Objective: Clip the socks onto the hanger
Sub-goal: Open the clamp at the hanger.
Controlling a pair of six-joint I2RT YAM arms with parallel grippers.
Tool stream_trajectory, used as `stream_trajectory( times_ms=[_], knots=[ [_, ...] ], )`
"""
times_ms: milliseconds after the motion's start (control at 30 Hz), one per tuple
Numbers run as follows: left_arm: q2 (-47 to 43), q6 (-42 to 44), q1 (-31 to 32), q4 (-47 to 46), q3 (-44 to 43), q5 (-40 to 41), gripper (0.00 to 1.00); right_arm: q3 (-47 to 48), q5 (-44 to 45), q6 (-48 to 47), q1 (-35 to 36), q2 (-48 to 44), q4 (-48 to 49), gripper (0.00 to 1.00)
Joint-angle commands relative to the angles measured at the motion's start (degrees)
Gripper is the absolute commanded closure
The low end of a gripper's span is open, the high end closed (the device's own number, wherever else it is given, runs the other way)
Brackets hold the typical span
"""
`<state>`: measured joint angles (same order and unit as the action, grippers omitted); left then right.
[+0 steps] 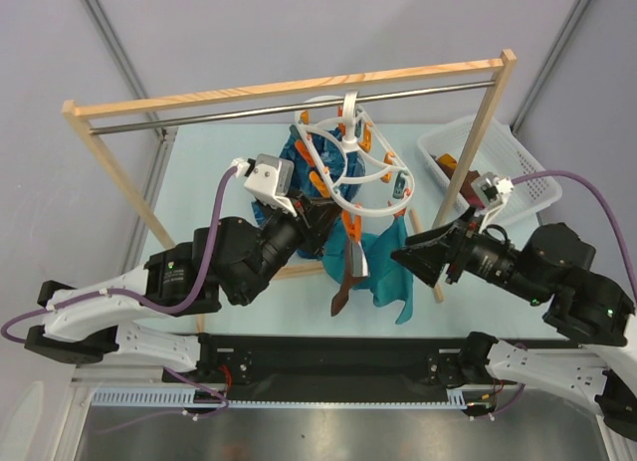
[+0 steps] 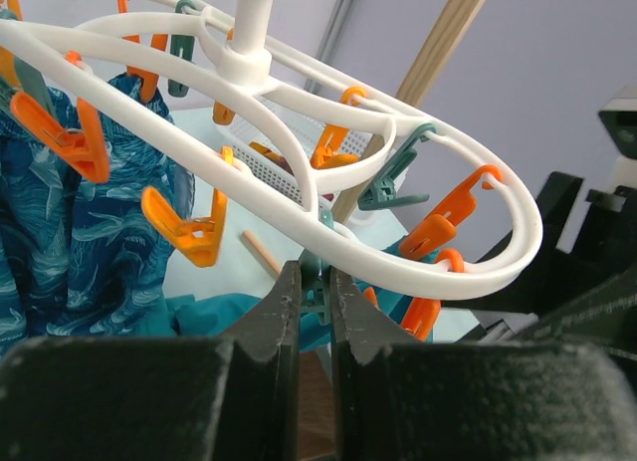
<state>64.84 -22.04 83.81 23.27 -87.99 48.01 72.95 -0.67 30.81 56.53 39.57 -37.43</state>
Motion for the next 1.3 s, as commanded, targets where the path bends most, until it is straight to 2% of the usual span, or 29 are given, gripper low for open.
stream_trajectory(
  times_ms=[0, 67, 100, 200, 267, 433, 500, 533, 567, 633, 667, 700, 800, 933, 1000, 1100, 1267],
  knots=[
    [-0.3, -0.7, -0.6, 0.5, -1.7, 1.1, 1.00, 5.8, 12.1, -1.4, 0.2, -2.3, -6.6, 0.34],
    [0.1, -0.8, -0.6, 2.5, -3.1, 0.9, 1.00, 7.8, 19.2, -1.4, 0.3, -2.9, -12.8, 0.37],
    [0.1, -0.9, -0.5, 3.3, -3.6, 0.8, 1.00, 9.0, 26.1, -0.9, 0.2, -3.3, -14.7, 0.38],
    [-0.1, -1.1, -0.5, 6.2, -5.0, 0.7, 1.00, 10.6, 35.6, 0.0, 0.2, -2.8, -20.2, 0.39],
    [-0.2, -1.0, -0.5, 8.3, -5.7, 0.5, 1.00, 11.1, 39.1, 0.2, 0.2, -1.2, -23.0, 0.39],
    [-0.4, -0.9, -0.5, 11.7, -8.7, -1.2, 1.00, 12.0, 55.7, 6.6, 0.3, 5.4, -32.8, 0.43],
    [-0.7, -0.8, -0.5, 12.5, -9.3, -2.0, 1.00, 10.3, 61.3, 6.9, -1.0, 7.9, -32.8, 0.48],
    [-0.9, -0.6, -0.5, 13.0, -9.5, -2.1, 1.00, 7.6, 60.7, 2.6, -3.0, 8.5, -28.5, 0.51],
    [-1.0, -0.5, -0.5, 13.2, -9.5, -2.3, 1.00, 6.3, 58.4, 0.2, -10.3, 8.9, -25.4, 0.53],
    [-1.4, -0.1, -0.5, 13.5, -9.5, -2.2, 1.00, 2.5, 41.2, -5.9, -24.2, 8.8, -15.4, 0.53],
    [-1.6, 0.0, -0.5, 13.6, -9.4, -2.2, 1.00, -0.5, 33.1, -8.9, -31.4, 9.5, -13.4, 0.54],
    [-1.6, 0.2, -0.5, 13.7, -9.4, -2.3, 1.00, -2.0, 16.8, -9.9, -47.4, 10.0, -11.7, 0.54],
    [-1.8, 0.5, -0.5, 13.0, -8.8, -2.7, 1.00, -6.7, -4.6, -11.8, -67.8, 13.8, -5.1, 0.55],
    [-2.9, 1.3, -0.5, 9.7, -6.5, -3.4, 1.00, -6.8, -14.0, -9.6, -76.6, 21.5, -0.2, 0.54],
    [-2.9, 1.6, -0.5, 8.9, -5.9, -3.9, 1.00, -6.5, -16.5, -6.9, -78.1, 23.7, 3.7, 0.53],
    [-3.1, 1.7, -0.5, 7.1, -4.8, -4.4, 1.00, -5.6, -13.3, -5.2, -78.2, 28.0, 7.3, 0.50],
    [-2.8, 1.6, -0.5, 5.0, -4.0, -5.9, 1.00, -1.7, -14.4, -4.0, -78.8, 40.2, 14.8, 0.49]
  ],
)
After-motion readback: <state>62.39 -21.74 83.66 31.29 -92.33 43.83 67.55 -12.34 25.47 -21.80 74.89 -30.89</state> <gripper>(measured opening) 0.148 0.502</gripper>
